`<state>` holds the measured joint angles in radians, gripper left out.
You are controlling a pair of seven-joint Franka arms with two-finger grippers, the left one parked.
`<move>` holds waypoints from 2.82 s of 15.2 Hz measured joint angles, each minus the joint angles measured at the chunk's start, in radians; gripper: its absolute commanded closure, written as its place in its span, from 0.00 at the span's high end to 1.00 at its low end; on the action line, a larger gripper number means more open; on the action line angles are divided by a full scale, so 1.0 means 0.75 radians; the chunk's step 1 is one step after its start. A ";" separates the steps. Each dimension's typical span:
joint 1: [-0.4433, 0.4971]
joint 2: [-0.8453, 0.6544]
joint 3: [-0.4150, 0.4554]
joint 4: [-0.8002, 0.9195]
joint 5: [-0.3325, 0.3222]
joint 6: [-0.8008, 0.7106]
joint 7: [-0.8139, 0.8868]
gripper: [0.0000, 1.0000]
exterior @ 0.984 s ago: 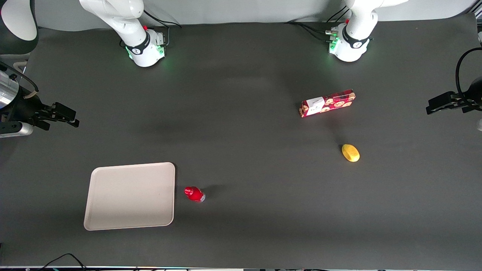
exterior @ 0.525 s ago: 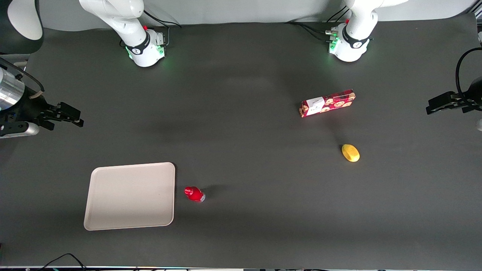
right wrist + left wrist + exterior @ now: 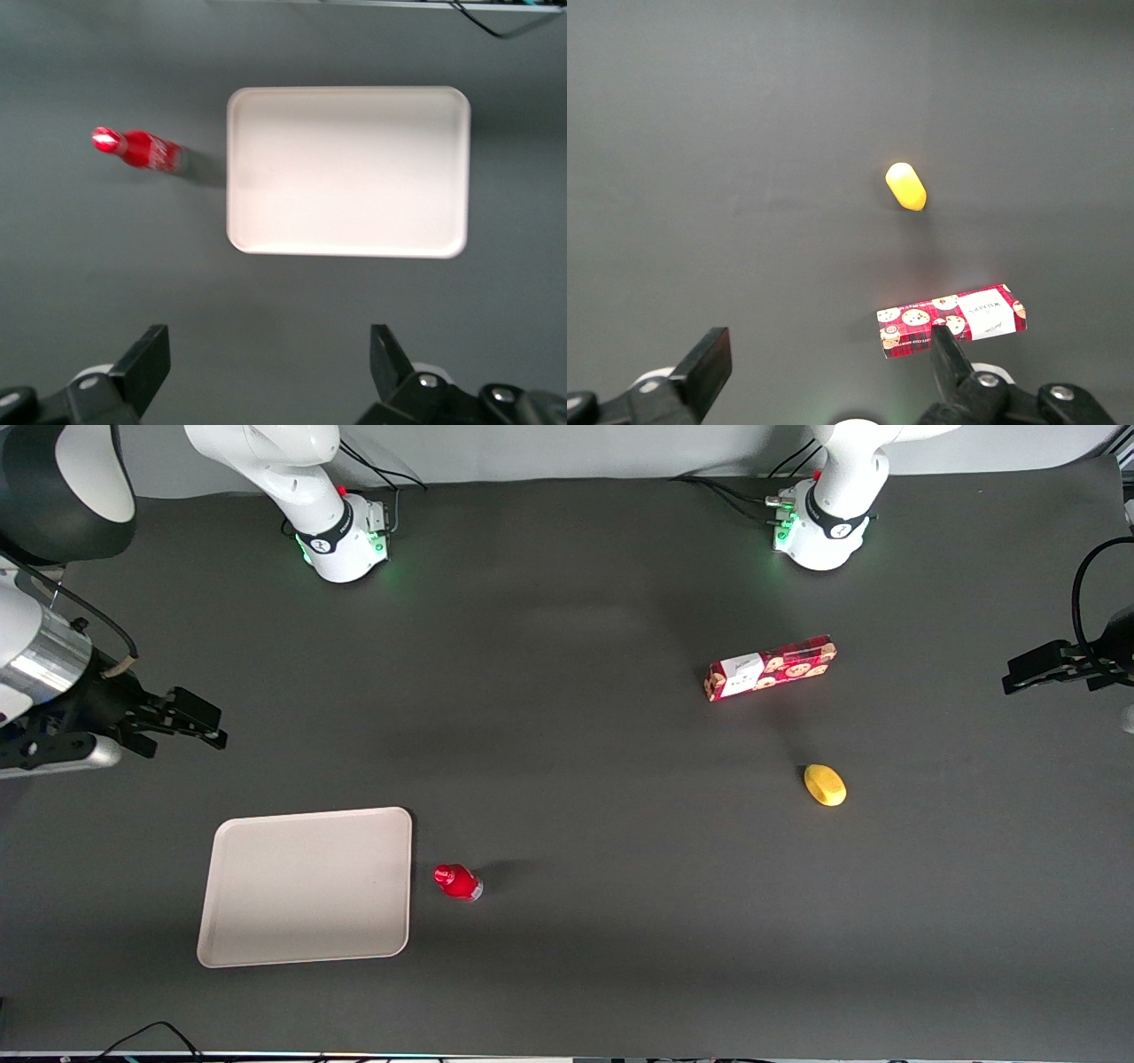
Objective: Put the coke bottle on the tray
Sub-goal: 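Move the open right gripper over the red Coca-Cola bottle's cap end, then lower the right gripper and close it around the bottle's cap end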
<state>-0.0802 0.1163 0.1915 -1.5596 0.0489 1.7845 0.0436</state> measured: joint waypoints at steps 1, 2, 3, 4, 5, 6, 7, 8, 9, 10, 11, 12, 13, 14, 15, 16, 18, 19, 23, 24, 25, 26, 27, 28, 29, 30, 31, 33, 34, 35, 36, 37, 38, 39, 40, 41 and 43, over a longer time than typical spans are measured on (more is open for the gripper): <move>0.041 0.052 0.000 0.057 -0.007 0.000 0.042 1.00; 0.088 0.113 0.001 0.116 -0.037 0.001 0.093 1.00; 0.141 0.178 0.002 0.176 -0.091 0.003 0.136 1.00; 0.203 0.247 0.002 0.237 -0.148 0.006 0.183 1.00; 0.260 0.311 0.001 0.294 -0.187 0.008 0.228 1.00; 0.309 0.375 0.001 0.353 -0.209 0.012 0.270 1.00; 0.350 0.441 -0.001 0.413 -0.219 0.027 0.309 1.00; 0.384 0.506 -0.004 0.473 -0.224 0.049 0.342 1.00; 0.412 0.572 -0.010 0.532 -0.228 0.078 0.367 1.00; 0.433 0.623 -0.023 0.573 -0.229 0.105 0.376 1.00; 0.447 0.665 -0.038 0.599 -0.229 0.135 0.376 1.00; 0.456 0.704 -0.049 0.616 -0.229 0.167 0.376 1.00; 0.465 0.741 -0.056 0.625 -0.229 0.197 0.376 1.00; 0.481 0.780 -0.070 0.632 -0.229 0.224 0.376 1.00; 0.508 0.815 -0.096 0.635 -0.230 0.244 0.376 1.00; 0.544 0.848 -0.130 0.639 -0.230 0.260 0.376 1.00; 0.605 0.901 -0.177 0.659 -0.230 0.292 0.381 1.00; 0.619 0.919 -0.184 0.672 -0.230 0.293 0.386 1.00; 0.622 0.968 -0.194 0.686 -0.229 0.336 0.388 1.00; 0.621 0.983 -0.195 0.686 -0.229 0.348 0.389 0.99; 0.621 0.997 -0.196 0.686 -0.229 0.357 0.390 0.99; 0.620 1.008 -0.197 0.687 -0.229 0.368 0.392 0.99; 0.620 1.016 -0.197 0.687 -0.229 0.372 0.397 0.99; 0.621 1.020 -0.197 0.687 -0.227 0.373 0.404 0.99; 0.621 1.022 -0.197 0.687 -0.222 0.373 0.410 0.99; 0.621 1.022 -0.197 0.688 -0.218 0.373 0.412 0.99; 0.621 1.022 -0.197 0.688 -0.216 0.370 0.413 0.99; 0.621 1.022 -0.197 0.688 -0.214 0.360 0.413 0.95; 0.621 1.022 -0.197 0.688 -0.214 0.354 0.414 0.87; 0.621 1.023 -0.197 0.688 -0.213 0.348 0.414 0.75; 0.622 1.024 -0.196 0.688 -0.211 0.344 0.414 0.58; 0.622 1.024 -0.196 0.688 -0.205 0.342 0.415 0.43; 0.623 1.025 -0.196 0.688 -0.194 0.341 0.417 0.28; 0.623 1.025 -0.196 0.688 -0.184 0.338 0.419 0.20; 0.623 1.025 -0.196 0.688 -0.175 0.334 0.424 0.14; 0.623 1.025 -0.196 0.688 -0.170 0.331 0.432 0.03; 0.623 1.025 -0.197 0.689 -0.168 0.330 0.444 0.00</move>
<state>0.3867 0.8850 0.0440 -1.0432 -0.0769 2.0321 0.3769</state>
